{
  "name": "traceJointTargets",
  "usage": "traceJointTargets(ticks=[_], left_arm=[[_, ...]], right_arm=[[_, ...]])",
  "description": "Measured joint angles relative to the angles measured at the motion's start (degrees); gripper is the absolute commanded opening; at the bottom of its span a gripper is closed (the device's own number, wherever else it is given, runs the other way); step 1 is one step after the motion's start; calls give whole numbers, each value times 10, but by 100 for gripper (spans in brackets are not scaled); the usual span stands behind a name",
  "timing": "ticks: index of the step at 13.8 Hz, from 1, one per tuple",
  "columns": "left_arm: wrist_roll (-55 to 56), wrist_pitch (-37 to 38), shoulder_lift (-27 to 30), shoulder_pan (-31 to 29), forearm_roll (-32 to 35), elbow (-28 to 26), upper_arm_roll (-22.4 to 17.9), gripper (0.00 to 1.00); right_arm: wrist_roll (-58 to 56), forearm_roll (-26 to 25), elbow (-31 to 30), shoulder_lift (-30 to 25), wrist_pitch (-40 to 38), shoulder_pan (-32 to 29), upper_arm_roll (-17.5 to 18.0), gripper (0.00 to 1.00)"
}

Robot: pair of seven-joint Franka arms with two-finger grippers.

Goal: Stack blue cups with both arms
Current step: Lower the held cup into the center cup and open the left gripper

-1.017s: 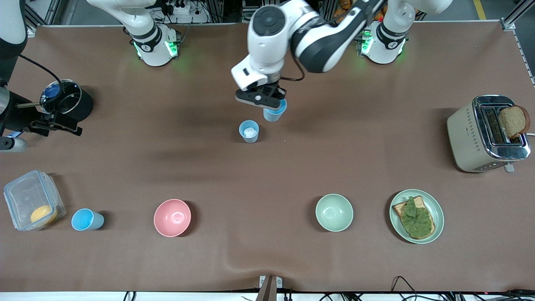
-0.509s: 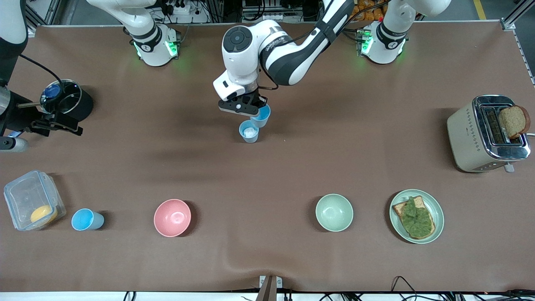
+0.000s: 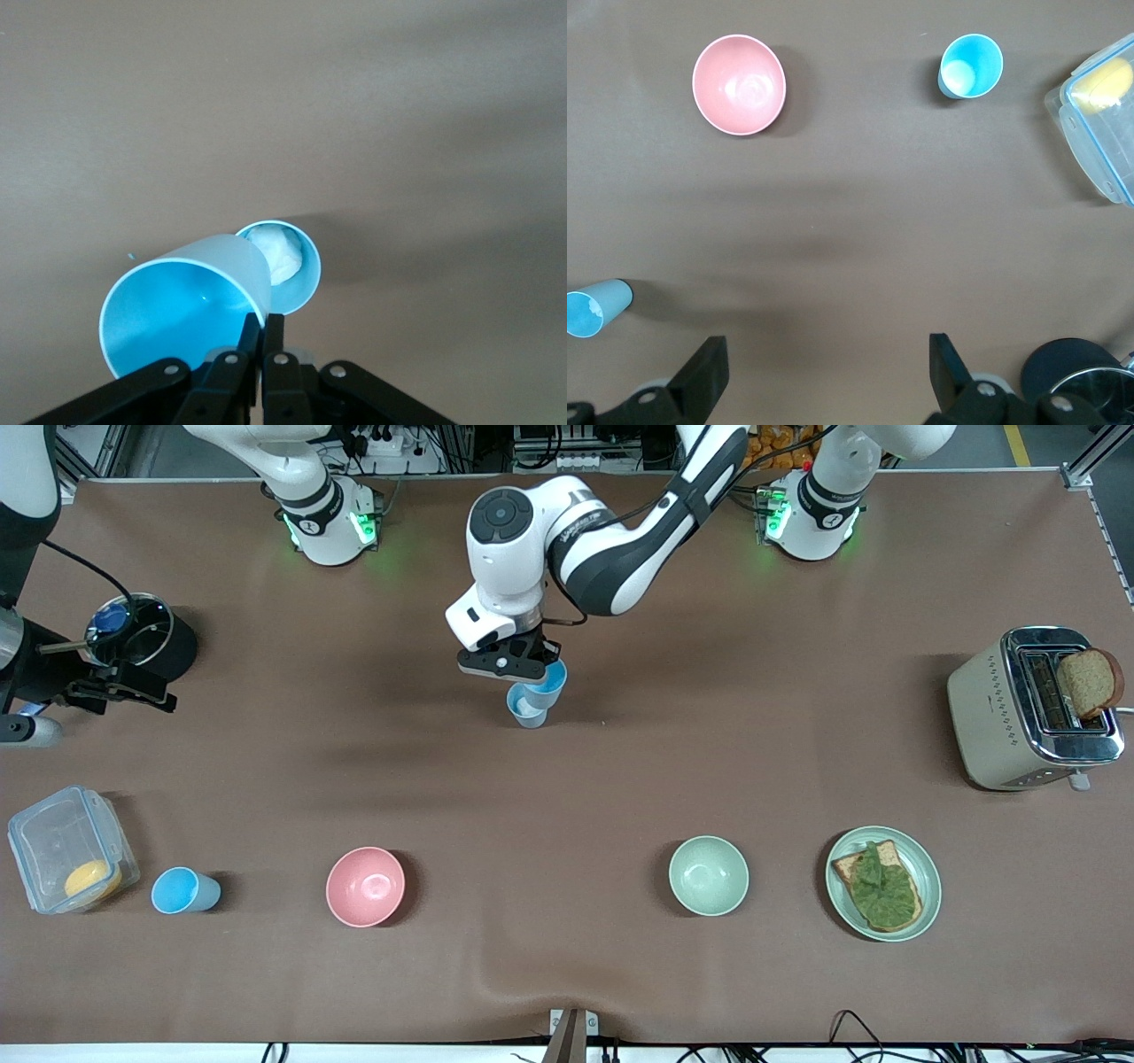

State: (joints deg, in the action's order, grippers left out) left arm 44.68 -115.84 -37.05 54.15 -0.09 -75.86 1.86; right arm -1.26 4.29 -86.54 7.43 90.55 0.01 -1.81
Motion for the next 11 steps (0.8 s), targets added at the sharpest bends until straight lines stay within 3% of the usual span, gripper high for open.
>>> traceJointTargets(ticks=[11], left_arm=[[39,-24,-23,26,0,10,-15,0]], right_arm=[[0,0,0,0,0,0,0,100]])
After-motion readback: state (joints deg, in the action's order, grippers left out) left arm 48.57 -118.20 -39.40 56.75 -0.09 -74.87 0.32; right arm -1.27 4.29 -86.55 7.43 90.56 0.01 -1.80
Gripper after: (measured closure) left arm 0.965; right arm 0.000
